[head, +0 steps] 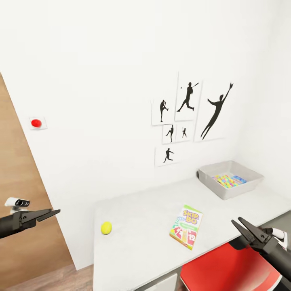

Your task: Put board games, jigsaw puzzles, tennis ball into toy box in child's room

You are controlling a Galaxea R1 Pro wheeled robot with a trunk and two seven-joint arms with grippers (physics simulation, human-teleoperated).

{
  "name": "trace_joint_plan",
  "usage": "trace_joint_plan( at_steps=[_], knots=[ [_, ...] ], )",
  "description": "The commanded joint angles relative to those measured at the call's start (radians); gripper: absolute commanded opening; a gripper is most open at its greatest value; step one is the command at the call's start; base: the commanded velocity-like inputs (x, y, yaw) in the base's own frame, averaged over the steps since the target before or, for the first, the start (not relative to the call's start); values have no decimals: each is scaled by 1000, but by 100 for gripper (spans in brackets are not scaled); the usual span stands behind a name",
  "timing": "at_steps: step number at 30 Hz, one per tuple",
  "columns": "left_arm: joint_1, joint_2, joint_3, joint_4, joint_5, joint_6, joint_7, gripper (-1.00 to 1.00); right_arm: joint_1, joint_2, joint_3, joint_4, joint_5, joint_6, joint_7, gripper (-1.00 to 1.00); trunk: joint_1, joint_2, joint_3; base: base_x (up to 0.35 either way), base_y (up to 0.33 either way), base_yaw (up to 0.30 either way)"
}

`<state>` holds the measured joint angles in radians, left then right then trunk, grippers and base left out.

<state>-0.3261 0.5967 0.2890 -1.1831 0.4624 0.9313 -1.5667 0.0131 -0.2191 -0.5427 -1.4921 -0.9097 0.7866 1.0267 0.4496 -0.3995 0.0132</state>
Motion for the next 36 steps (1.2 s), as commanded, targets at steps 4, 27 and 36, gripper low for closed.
trace_joint_plan(
  at_steps=[4,27,36],
  knots=[
    [-1,0,-1,0,-1,11,-4,100,1,0,0,0,-5,5,-1,100,0,-1,0,0,19,289],
    [-1,0,-1,0,-1,11,-4,100,1,1,-2,0,44,6,-3,100,0,-1,0,0,87,288],
    [-1,0,-1,1,1,11,-4,100,1,1,-2,0,51,7,-4,100,0,-1,0,0,137,288]
  ],
)
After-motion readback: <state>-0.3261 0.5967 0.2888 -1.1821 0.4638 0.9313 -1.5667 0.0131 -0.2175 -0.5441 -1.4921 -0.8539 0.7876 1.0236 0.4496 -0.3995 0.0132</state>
